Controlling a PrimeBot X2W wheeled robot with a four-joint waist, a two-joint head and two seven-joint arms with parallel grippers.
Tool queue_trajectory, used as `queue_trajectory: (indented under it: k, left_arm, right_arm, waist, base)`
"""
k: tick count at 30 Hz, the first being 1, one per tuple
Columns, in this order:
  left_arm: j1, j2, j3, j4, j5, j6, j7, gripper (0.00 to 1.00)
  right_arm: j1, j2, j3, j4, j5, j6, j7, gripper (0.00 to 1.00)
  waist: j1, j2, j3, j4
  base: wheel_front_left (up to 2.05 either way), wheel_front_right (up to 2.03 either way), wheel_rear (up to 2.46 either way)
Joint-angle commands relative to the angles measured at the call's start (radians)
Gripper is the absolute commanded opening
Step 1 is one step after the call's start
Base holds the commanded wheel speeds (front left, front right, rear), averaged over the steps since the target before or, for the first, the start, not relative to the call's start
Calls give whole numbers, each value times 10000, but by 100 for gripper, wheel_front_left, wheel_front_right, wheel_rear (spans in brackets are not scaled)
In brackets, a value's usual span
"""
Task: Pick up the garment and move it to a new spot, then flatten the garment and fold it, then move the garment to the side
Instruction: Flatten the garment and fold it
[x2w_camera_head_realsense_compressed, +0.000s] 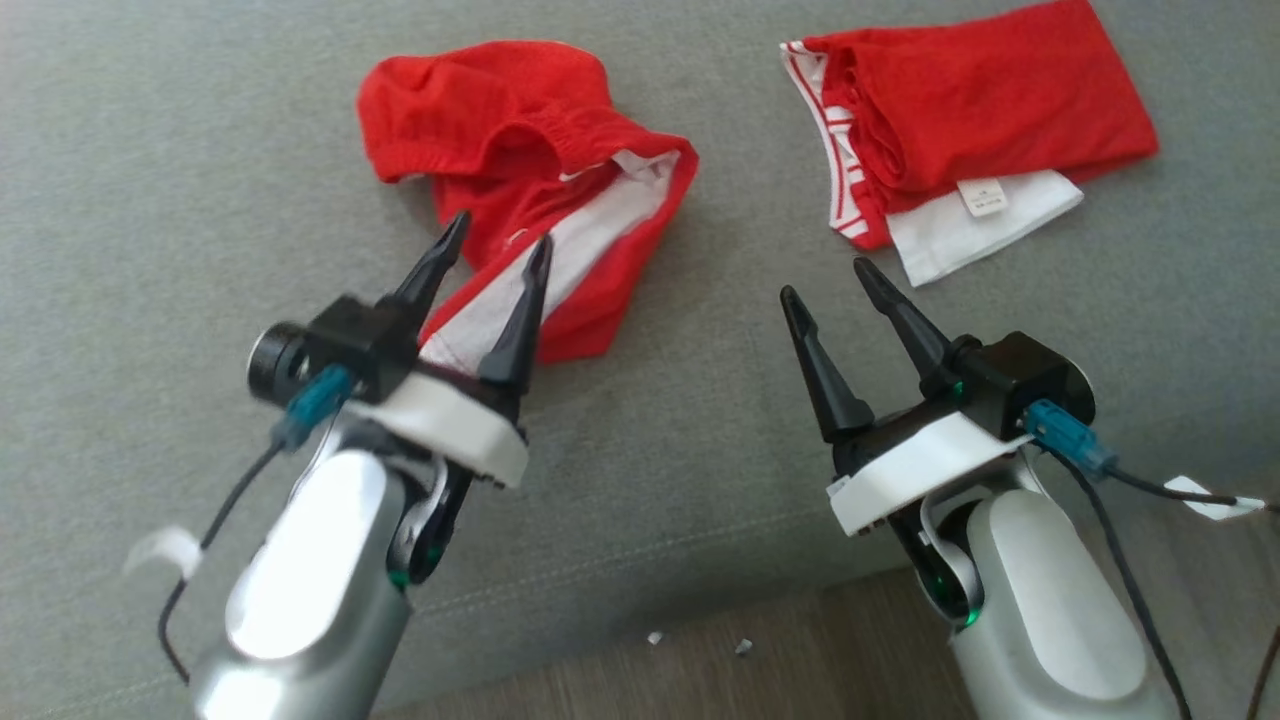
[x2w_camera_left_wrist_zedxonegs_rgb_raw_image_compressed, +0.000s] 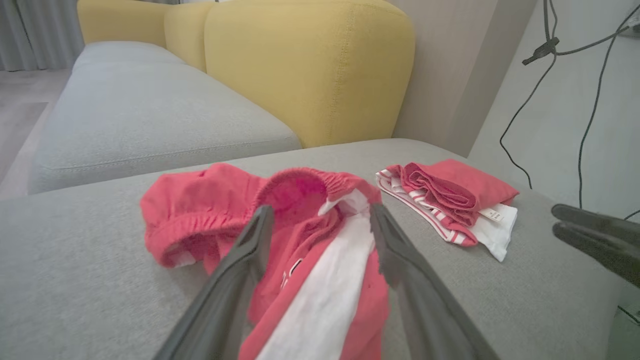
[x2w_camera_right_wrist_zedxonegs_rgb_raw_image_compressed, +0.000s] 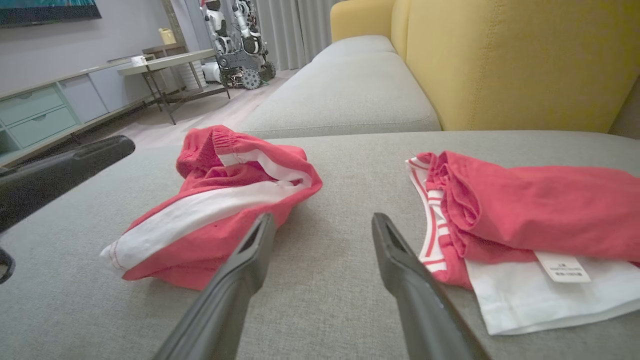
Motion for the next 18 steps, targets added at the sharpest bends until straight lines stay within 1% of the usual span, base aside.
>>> queue_trajectory:
  k: [1, 4, 9, 18]
  left_arm:
    - [-635, 52, 184, -130, 77, -128, 102, 100]
    - [-1049, 6, 83, 199, 65, -221, 380, 100]
    - [-1597, -11, 83, 699, 75, -205, 663, 100]
    - [-2543, 34, 59, 1692, 105, -267, 785, 100]
  right_arm:
    - [-106, 103, 233, -348, 72, 35, -82, 100]
    - [-165, 103, 267, -333, 129, 35, -144, 100]
    - [-243, 103, 285, -288, 236, 35, -267, 100]
    - [-370, 103, 309, -103, 383, 35, -508, 100]
  waist:
    - [0, 0, 142, -170]
    - [0, 0, 282, -332]
    - [0, 0, 450, -524]
    - [0, 0, 697, -776]
  base:
    - [0, 0, 0]
    - [0, 0, 0]
    - [0, 0, 0]
    - [0, 0, 0]
